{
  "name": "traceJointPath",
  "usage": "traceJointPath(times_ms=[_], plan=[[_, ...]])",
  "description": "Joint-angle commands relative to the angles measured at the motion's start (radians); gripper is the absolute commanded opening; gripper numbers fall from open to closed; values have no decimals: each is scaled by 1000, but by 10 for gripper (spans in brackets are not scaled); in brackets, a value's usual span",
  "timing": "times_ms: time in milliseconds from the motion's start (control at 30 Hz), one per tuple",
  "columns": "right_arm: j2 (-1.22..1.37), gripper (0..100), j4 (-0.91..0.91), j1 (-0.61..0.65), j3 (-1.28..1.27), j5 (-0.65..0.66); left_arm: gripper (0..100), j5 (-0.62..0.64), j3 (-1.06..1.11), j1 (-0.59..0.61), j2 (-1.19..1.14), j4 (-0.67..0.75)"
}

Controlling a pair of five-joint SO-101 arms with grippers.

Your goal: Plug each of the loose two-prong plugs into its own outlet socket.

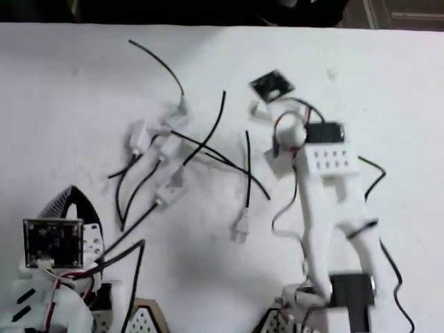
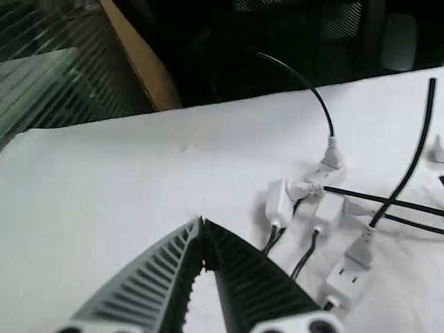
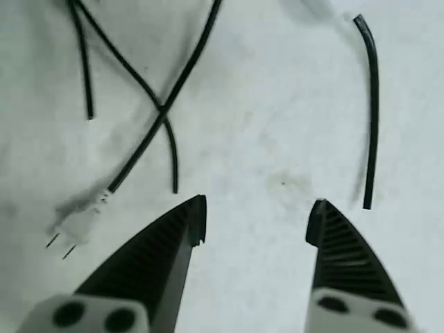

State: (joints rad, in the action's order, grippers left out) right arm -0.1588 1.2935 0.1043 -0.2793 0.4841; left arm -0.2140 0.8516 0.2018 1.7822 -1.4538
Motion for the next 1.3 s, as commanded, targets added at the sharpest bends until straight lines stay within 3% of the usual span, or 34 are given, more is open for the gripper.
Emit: traceJointPath(times_ms=[0,167,400,733,967,1267], plan=[[171,229,-101,-67,127,20,28,-38,66,36,22,68],[426,229,-216,-71,298,21,25,-64,166,36,22,135],[717,229,-217,-59,597,133,25,-63,288,31,22,166],[1010,224,-217,-74,950,144,25,-61,405,31,22,187],[1136,12,-211,-70,1097,146,25,-61,506,30,22,187],[1089,18,116,-68,1287,146,25,-61,529,30,22,187]])
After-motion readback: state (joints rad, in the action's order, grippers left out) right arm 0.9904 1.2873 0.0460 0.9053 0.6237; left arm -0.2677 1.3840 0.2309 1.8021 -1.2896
